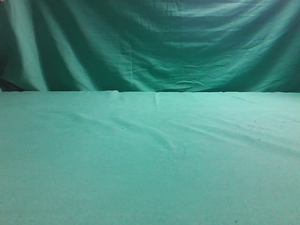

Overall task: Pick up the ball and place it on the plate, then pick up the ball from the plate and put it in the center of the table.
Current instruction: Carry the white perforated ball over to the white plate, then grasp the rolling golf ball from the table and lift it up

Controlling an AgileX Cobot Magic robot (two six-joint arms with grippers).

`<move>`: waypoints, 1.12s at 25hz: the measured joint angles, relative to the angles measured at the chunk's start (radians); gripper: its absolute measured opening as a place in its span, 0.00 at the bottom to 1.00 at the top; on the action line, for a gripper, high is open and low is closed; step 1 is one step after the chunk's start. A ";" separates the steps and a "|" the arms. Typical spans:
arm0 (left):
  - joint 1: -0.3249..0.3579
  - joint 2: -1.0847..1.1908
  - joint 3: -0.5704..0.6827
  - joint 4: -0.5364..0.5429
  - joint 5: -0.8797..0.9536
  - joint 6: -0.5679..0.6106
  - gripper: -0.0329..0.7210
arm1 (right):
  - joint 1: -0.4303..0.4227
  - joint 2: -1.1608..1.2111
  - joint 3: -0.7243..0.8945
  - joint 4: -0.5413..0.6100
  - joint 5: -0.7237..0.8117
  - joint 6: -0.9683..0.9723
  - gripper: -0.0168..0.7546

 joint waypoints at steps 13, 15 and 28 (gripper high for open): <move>-0.301 -0.331 0.008 0.234 -0.122 -0.088 0.04 | 0.000 0.000 0.000 0.000 0.000 0.000 0.09; -0.332 -0.387 0.046 0.262 -0.165 -0.111 0.04 | 0.000 0.000 0.000 0.000 -0.005 0.000 0.09; -0.351 -0.864 0.637 0.285 -0.515 -0.096 0.04 | 0.000 0.000 -0.012 0.179 -0.307 0.006 0.09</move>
